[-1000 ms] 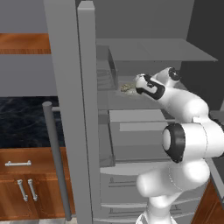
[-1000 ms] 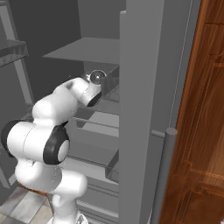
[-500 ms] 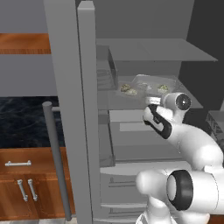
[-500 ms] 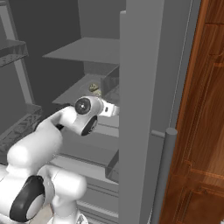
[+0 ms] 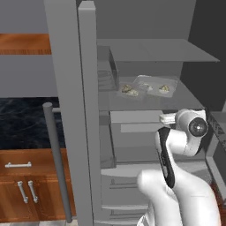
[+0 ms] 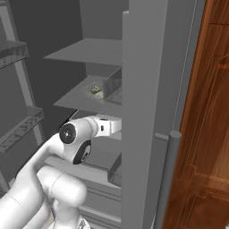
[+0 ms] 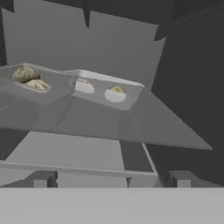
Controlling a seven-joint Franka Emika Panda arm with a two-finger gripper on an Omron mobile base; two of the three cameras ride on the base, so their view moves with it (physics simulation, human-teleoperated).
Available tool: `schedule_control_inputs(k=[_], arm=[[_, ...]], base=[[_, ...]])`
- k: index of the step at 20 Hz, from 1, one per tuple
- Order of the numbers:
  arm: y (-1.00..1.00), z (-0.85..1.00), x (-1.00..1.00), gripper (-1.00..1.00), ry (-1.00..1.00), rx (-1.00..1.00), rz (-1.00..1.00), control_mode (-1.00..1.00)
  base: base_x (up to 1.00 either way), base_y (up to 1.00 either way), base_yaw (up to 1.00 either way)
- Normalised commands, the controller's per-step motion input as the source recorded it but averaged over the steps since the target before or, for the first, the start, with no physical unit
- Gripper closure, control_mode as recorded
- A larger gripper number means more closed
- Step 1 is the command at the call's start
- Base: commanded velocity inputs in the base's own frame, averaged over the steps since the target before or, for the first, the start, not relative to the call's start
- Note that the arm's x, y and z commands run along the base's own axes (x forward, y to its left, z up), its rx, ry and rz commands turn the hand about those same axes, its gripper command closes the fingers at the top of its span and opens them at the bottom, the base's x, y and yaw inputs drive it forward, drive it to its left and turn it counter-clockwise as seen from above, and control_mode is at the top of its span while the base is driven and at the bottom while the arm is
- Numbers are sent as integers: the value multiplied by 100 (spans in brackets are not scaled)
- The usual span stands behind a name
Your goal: Place two dumplings into each of the tupperware containers and then place the containers in the fridge.
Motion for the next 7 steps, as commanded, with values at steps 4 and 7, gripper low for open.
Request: schedule_control_inputs(k=[4,7], arm=[[6,-37,-100,-100,11,-35,3,-100],[22,-42,-100,-100,16,-36,6,-100]], base=[[0,0,0],[0,0,0]])
